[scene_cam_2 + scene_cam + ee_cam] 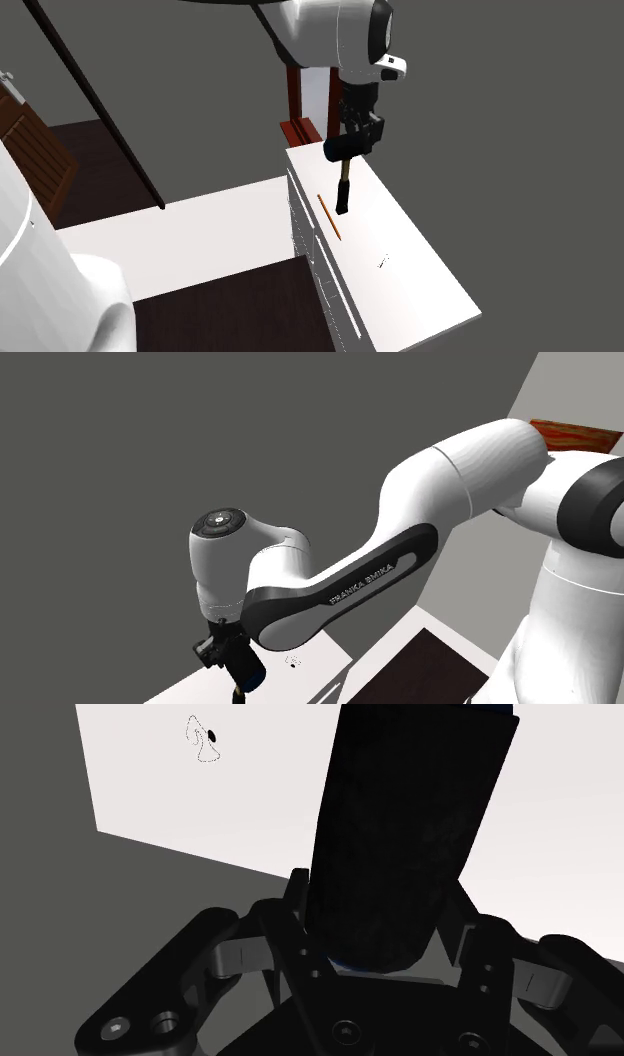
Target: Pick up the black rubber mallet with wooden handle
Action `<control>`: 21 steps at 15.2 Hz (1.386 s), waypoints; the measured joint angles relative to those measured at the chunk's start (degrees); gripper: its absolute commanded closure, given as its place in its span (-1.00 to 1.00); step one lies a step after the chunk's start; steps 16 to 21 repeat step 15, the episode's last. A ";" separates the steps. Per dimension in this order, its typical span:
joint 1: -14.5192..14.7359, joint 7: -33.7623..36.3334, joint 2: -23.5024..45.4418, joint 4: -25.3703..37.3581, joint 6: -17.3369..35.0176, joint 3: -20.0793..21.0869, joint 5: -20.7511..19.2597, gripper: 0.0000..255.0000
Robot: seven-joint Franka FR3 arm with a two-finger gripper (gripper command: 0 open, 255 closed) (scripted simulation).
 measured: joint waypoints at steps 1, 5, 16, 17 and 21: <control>-0.19 -0.38 -0.45 0.05 -0.40 0.10 0.39 1.00; -0.55 -1.58 -1.96 1.29 -2.74 0.57 1.87 1.00; -1.23 -4.28 -5.61 4.82 -8.89 1.40 5.20 1.00; -1.23 -4.28 -5.61 4.82 -8.89 1.40 5.20 1.00; -1.23 -4.28 -5.61 4.82 -8.89 1.40 5.20 1.00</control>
